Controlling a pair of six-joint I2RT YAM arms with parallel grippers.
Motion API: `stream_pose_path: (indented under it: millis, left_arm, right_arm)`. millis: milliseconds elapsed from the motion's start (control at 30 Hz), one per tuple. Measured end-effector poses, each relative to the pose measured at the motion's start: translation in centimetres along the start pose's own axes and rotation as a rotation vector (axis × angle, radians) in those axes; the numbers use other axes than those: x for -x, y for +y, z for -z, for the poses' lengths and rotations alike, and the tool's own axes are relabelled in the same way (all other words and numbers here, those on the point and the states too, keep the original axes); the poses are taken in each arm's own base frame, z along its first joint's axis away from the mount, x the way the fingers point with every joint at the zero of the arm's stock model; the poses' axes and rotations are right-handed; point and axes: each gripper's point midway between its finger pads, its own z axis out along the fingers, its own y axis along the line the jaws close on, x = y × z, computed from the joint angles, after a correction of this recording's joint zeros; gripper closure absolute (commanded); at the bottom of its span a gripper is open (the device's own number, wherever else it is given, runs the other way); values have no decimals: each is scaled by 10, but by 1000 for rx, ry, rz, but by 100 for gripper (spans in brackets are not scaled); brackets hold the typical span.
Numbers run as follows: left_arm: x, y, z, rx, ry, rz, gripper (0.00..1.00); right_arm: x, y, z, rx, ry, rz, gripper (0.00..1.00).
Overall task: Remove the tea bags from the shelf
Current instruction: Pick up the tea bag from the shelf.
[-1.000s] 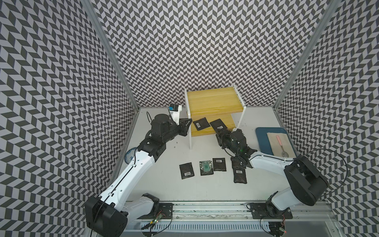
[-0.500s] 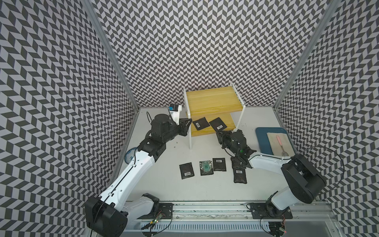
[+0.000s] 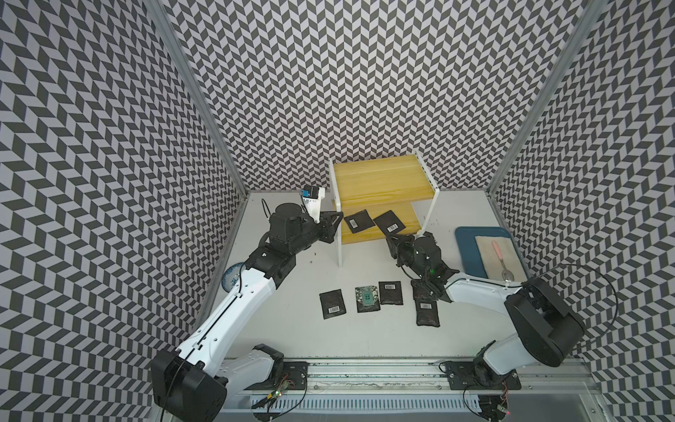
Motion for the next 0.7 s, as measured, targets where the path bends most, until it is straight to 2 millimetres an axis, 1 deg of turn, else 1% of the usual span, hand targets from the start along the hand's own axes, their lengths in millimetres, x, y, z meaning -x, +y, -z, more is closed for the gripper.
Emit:
stream_pose_path:
  millis: [67, 100, 167, 200, 267, 333, 367, 433, 700]
  left_arm:
    - [0, -2, 1, -9, 1, -1, 79]
    - [0, -3, 1, -11, 0, -1, 79]
    - [0, -4, 1, -18, 1, -1, 79]
    - [0, -5, 1, -20, 1, -1, 79]
    - [-2, -4, 1, -15, 9, 2, 79]
    - [-2, -3, 1, -10, 8, 2, 79]
    - [-2, -3, 1, -9, 9, 2, 79]
    - [-2, -3, 1, -10, 9, 2, 79]
    - [-2, -2, 2, -7, 8, 3, 79]
  right_arm:
    - [0, 0, 3, -2, -1, 3, 96]
    - [0, -1, 5, -4, -1, 5, 92]
    - [1, 0, 7, -5, 0, 8, 76]
    - [1, 0, 8, -8, 0, 15, 71]
    - [1, 1, 9, -8, -2, 32, 69]
    - [1, 3, 10, -5, -3, 41, 64]
    - [1, 3, 11, -4, -4, 47, 63]
    - [1, 4, 11, -2, -4, 51, 65]
    - [2, -2, 11, -27, -7, 53, 87]
